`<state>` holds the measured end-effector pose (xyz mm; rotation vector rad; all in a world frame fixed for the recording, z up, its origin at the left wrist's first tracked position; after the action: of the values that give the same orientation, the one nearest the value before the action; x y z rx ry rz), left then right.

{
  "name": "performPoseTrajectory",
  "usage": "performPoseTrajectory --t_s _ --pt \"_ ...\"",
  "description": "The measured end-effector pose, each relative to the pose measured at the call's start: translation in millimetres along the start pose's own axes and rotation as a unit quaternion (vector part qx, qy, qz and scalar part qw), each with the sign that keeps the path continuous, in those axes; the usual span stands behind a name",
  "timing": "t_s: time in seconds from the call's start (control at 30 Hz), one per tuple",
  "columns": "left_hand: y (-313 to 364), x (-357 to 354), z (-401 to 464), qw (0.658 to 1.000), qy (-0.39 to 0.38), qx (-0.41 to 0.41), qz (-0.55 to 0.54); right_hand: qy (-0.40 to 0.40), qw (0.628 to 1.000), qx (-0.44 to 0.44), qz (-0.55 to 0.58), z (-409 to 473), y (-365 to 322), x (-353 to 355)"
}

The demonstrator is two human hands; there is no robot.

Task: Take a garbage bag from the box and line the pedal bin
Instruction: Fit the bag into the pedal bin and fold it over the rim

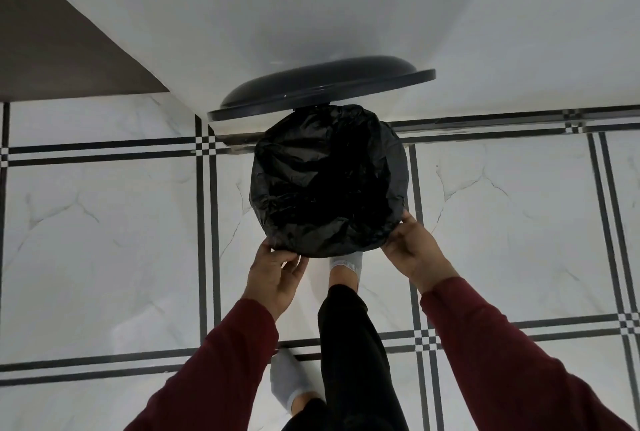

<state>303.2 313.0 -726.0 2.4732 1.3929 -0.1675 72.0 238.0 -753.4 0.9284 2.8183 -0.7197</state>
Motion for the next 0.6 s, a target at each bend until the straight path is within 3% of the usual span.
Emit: performPoseTrajectory --t_s 0.2,0.3,0.5,0.6 --pt "0 4 11 0.991 0.102 -0.010 0.090 0.094 0.994 -0.042 -0.048 -4 -7 -6" --pt "4 2 10 0.981 0.123 0.022 0.147 0.091 0.993 -0.072 -0.033 -10 -11 -7" --pt "8 2 6 0.991 0.031 0.082 -0.101 0.044 0.997 -0.052 0.029 -21 -12 -1" --pt "8 2 4 0.993 0.014 0.075 -0.089 0.046 0.998 -0.035 0.020 -22 -8 -4"
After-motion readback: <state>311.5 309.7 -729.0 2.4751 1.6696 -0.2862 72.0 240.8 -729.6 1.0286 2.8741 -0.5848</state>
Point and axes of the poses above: each hand's wrist, its own z-axis towards the middle knuckle, its own x-axis out of the back of the hand, y = z × x, the point moved 2 cm from there along z, towards the middle knuckle, and after that the axes turned 5 degrees about x, right-handed, at the moved point
